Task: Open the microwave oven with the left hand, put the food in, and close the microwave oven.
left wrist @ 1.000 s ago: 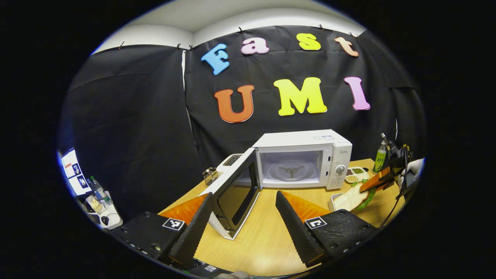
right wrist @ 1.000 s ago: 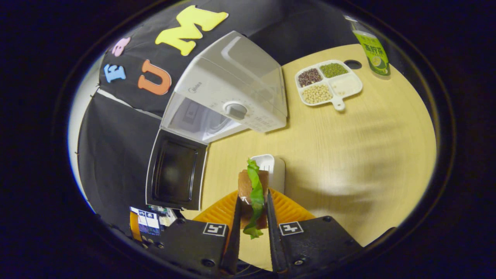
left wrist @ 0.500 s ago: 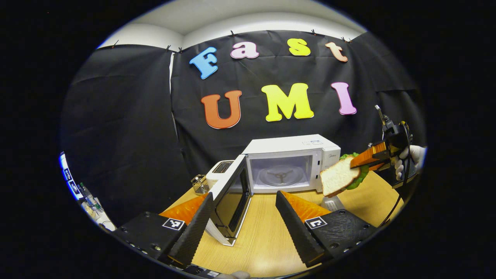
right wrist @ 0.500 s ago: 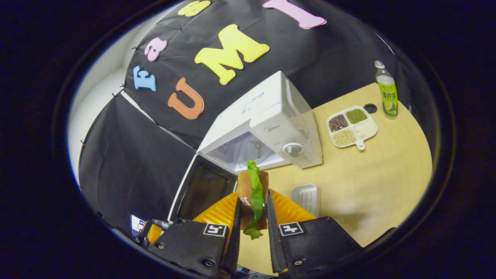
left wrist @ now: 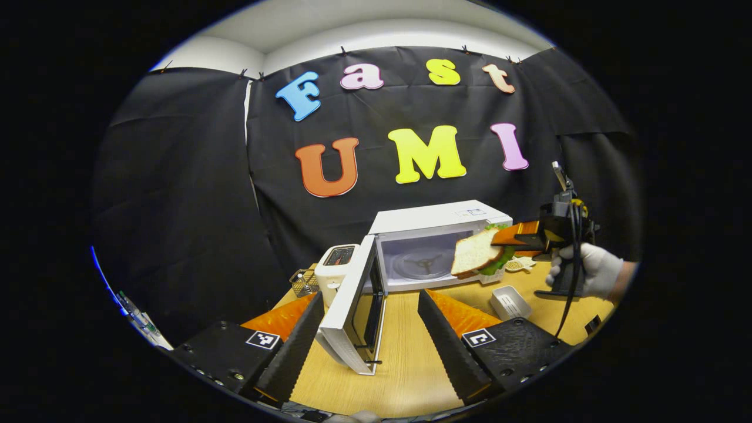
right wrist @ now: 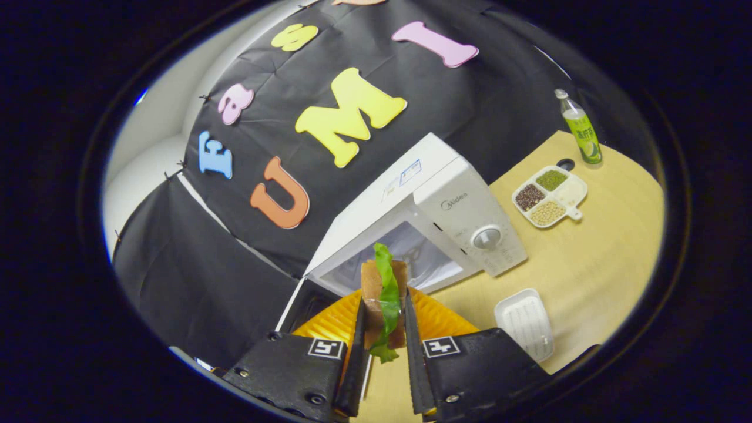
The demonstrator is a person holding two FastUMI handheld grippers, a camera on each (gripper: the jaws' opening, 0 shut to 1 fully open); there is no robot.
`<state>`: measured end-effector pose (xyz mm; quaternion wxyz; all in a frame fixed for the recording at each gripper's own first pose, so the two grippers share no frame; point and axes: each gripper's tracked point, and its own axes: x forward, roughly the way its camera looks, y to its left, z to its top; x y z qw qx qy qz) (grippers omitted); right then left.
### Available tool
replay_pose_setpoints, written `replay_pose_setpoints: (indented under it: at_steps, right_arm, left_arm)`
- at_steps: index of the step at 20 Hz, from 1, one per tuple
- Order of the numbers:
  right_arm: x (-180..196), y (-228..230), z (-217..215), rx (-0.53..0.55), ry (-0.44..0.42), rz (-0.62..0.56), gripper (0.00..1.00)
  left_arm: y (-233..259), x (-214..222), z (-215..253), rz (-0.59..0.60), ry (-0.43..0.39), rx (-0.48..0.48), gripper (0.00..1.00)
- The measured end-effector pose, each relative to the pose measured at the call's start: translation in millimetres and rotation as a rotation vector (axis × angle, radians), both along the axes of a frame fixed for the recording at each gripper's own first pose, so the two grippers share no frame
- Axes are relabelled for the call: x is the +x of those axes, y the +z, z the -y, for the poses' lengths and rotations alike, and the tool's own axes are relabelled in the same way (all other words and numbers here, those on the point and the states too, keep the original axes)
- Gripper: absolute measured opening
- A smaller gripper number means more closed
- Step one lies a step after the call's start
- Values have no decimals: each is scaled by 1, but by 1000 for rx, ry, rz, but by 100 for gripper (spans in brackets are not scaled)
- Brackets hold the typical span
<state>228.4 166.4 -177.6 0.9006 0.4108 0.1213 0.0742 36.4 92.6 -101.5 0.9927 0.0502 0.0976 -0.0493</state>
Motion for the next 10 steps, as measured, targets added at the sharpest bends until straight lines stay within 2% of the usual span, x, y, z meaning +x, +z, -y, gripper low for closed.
replay_pose_setpoints:
  at_steps: [1, 3, 4, 5, 6, 10]
  right_arm:
    - [13, -4, -10, 21, -32, 7, 35]
    - [39, -17, -34, 38, -66, 17, 36]
    - [52, -22, -48, 55, -84, 23, 27]
    - [66, -26, -59, 71, -107, 33, 27]
    - [79, -32, -68, 68, -124, 32, 36]
    - [132, -45, -82, 72, -225, 57, 36]
  left_arm:
    - [-1, 1, -3, 1, -2, 3, 96]
    - [-2, 4, -8, 2, -8, 9, 96]
    - [-3, 5, -10, 4, -10, 10, 97]
    - [-3, 6, -13, 9, -10, 12, 97]
    - [-4, 8, -15, 8, -8, 13, 96]
    - [-8, 15, -24, 6, 0, 17, 97]
